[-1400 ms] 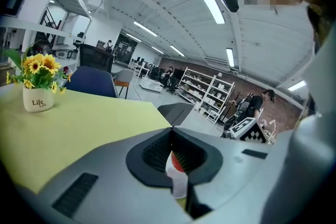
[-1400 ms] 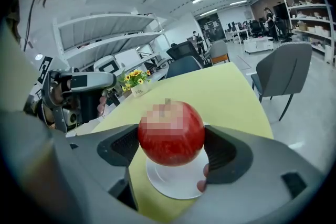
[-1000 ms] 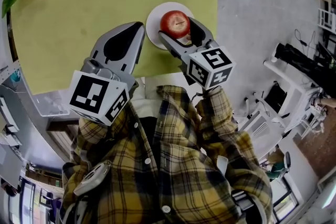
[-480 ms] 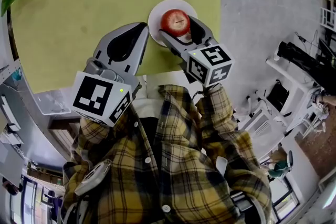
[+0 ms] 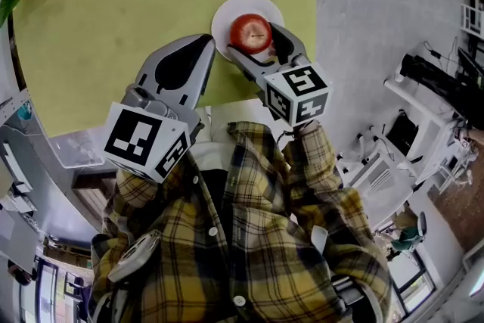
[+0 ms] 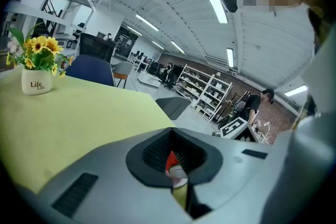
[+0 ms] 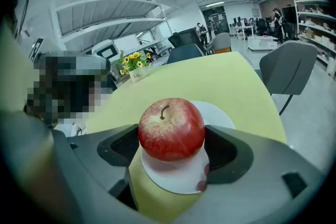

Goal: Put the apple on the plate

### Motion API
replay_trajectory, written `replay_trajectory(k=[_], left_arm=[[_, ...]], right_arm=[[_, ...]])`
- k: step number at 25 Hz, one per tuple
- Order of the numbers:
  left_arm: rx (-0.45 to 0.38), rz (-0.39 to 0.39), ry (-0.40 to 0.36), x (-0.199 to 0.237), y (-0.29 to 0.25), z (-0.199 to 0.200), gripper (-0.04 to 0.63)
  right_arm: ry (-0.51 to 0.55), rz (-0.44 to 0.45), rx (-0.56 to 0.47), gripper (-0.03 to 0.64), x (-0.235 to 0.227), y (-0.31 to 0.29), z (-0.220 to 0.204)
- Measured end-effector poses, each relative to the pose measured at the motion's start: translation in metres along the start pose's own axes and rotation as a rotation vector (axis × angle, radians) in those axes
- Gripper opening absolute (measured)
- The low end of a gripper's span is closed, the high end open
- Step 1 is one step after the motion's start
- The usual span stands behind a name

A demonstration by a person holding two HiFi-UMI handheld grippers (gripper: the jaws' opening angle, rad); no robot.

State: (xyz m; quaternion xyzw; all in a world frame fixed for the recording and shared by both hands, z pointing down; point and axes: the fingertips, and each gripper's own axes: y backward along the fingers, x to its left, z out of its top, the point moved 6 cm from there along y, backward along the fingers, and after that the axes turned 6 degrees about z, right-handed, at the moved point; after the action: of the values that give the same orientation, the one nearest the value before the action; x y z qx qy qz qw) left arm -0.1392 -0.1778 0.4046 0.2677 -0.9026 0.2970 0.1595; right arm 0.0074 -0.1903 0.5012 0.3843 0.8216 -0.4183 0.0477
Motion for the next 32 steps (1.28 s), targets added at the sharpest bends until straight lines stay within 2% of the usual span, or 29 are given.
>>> replay_trajectory(k=[7,32], left_arm=[[0.005,-0.015,0.016,-0.004,0.004,-0.001,0.006],[0.033,-0.041,0.026,-0.009,0.003,-0.011,0.006]], right_arm=[[0.034,-0.020,0.005,0.371,0.004,0.004,0.000],[0.051,-0.048,-0.039,0.390,0.010,0.009,-0.001]])
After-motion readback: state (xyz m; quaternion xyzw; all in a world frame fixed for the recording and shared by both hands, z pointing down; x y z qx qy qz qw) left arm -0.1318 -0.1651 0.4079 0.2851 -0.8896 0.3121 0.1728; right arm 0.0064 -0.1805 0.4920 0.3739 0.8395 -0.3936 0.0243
